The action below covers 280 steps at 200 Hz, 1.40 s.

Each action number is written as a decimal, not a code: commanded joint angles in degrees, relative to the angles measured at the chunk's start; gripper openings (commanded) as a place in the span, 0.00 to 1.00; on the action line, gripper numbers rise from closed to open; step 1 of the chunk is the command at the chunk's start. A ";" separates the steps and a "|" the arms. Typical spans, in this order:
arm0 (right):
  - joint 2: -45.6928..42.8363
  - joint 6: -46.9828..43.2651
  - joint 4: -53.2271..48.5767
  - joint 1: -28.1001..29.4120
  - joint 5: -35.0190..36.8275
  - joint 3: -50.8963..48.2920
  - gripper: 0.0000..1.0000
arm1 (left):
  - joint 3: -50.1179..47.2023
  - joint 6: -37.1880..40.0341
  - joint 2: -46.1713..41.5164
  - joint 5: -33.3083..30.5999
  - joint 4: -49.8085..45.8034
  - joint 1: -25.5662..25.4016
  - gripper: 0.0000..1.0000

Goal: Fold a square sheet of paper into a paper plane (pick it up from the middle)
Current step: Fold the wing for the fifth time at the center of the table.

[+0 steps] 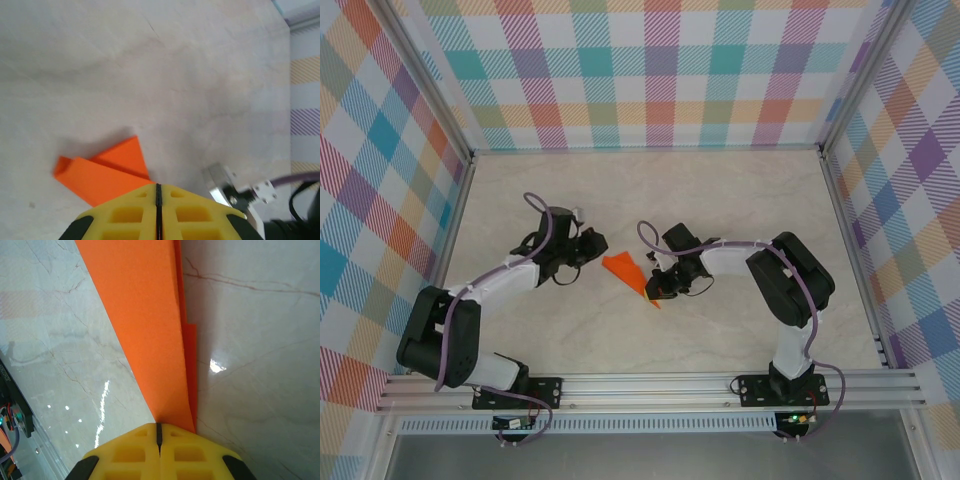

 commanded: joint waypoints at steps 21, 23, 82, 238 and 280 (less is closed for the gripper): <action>5.85 0.01 -7.56 0.31 10.75 -4.34 0.01 | -1.91 -4.83 5.90 0.63 5.12 -9.12 0.07; 5.85 0.04 -7.55 0.25 10.77 -4.35 0.01 | -1.80 -4.94 6.28 0.63 5.30 -9.40 0.07; 5.81 0.23 -7.97 0.24 10.96 -3.90 0.01 | 1.24 -5.05 17.40 2.76 8.96 -11.69 0.06; 7.80 -0.11 -8.47 0.22 12.53 -4.01 0.01 | -1.95 4.57 18.37 4.90 8.10 11.08 0.05; 5.34 -0.21 -9.60 0.26 11.27 -2.71 0.01 | -2.34 4.29 10.40 6.92 6.26 11.05 0.05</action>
